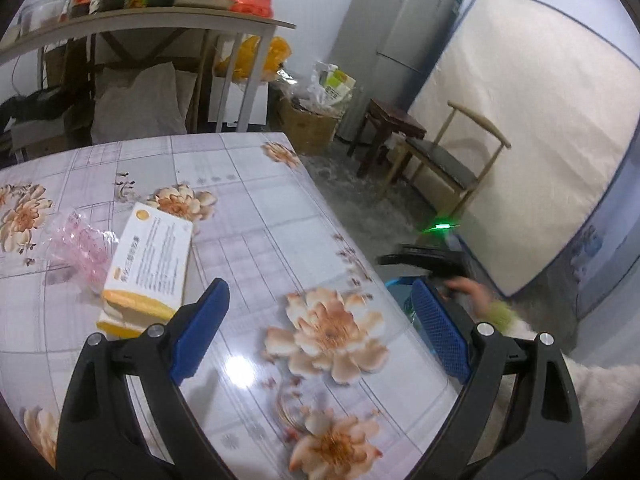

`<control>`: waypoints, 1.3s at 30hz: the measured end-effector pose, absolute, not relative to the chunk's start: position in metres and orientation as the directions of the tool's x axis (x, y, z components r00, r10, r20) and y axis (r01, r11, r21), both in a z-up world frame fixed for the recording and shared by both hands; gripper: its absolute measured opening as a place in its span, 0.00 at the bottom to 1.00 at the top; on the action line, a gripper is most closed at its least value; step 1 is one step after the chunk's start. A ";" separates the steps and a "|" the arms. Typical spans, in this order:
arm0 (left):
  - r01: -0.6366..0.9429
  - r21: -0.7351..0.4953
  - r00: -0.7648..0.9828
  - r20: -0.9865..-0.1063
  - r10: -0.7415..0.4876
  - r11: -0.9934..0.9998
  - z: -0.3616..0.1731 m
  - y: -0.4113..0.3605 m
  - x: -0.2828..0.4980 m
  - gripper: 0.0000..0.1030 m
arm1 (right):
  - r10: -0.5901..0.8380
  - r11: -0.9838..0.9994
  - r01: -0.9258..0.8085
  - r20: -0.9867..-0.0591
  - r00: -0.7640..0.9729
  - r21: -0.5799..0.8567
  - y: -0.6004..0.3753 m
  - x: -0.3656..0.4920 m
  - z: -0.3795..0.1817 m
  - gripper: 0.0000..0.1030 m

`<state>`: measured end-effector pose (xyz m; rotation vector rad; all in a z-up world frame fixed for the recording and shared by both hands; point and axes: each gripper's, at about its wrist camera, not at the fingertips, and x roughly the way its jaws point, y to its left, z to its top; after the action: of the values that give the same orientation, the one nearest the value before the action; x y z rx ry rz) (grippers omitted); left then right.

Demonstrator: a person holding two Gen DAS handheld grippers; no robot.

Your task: Collect trash

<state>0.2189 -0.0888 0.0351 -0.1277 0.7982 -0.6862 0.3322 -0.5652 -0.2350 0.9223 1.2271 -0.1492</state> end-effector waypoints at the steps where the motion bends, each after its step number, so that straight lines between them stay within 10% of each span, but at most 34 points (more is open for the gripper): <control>1: 0.512 -0.361 0.498 -0.615 -0.611 0.780 0.035 -0.086 0.225 0.87 | 0.392 0.630 0.577 -0.855 0.341 0.519 -0.567 0.353 -0.255 0.86; 12: 0.370 -0.409 0.554 -0.623 -0.551 0.834 0.025 -0.026 0.284 0.88 | 0.364 0.405 0.887 -0.929 0.064 0.220 -0.622 0.454 -0.467 0.86; 31: 0.265 -0.448 0.529 -0.672 -0.518 0.854 -0.015 -0.005 0.337 0.88 | 0.118 0.450 0.891 -0.986 -0.116 -0.051 -0.617 0.483 -0.565 0.89; 39: 0.273 -0.451 0.535 -0.663 -0.524 0.850 -0.013 -0.006 0.332 0.88 | 0.087 0.471 0.882 -0.996 -0.035 0.010 -0.618 0.467 -0.525 0.52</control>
<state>0.3323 -0.0062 -0.0131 -0.3101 0.8872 -0.4834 0.4669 -0.6178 -0.5253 0.8962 1.4785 -0.8021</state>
